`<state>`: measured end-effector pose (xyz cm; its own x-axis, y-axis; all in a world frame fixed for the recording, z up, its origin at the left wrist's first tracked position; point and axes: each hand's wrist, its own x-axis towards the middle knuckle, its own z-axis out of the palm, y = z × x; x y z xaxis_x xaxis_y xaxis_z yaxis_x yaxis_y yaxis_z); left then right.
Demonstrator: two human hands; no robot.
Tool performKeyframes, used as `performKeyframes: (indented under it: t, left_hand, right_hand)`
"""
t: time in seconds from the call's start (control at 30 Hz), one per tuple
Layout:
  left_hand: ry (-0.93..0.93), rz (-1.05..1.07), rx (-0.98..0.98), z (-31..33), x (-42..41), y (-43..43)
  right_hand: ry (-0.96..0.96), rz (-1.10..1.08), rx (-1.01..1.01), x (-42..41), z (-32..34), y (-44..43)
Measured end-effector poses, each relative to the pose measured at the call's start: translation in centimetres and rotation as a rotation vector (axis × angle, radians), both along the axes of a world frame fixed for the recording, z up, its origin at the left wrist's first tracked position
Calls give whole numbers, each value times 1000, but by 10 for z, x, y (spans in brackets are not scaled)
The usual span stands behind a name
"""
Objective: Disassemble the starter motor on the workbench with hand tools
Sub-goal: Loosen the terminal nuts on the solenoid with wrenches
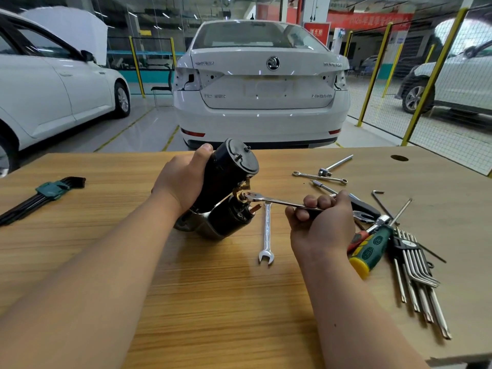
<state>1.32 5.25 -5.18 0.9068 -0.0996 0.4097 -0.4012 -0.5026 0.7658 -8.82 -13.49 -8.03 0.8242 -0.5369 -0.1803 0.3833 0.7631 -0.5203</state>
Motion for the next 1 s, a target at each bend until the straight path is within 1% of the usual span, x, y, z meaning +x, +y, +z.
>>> performKeyframes:
  t: [0.3,0.4,0.53,0.63,0.7,0.9,1.0]
  left_hand:
    - [9,0,12,2,-4,-1]
    - [12,0,15,2,-3,-1]
    - [13,5,9,3,-5,-1]
    - [14,4,6,3,-5,-1]
    - [17,-7,0,3,-5,-1]
    - [-50,6,2,-1,-4,4]
    - [-81,9,21,-2,-5,4]
  right_hand:
    - [-47,11,-24,-8,-2,9]
    - [10,6,-19,-3,-5,8]
    - [116,47,-74,16,-7,-4]
    - [126,129,-123,40,-2,-13]
    - [123,207,-121,59,4,-17]
    - [95,485,-40,104,13,-6]
    - [49,578,18,114,10,-4]
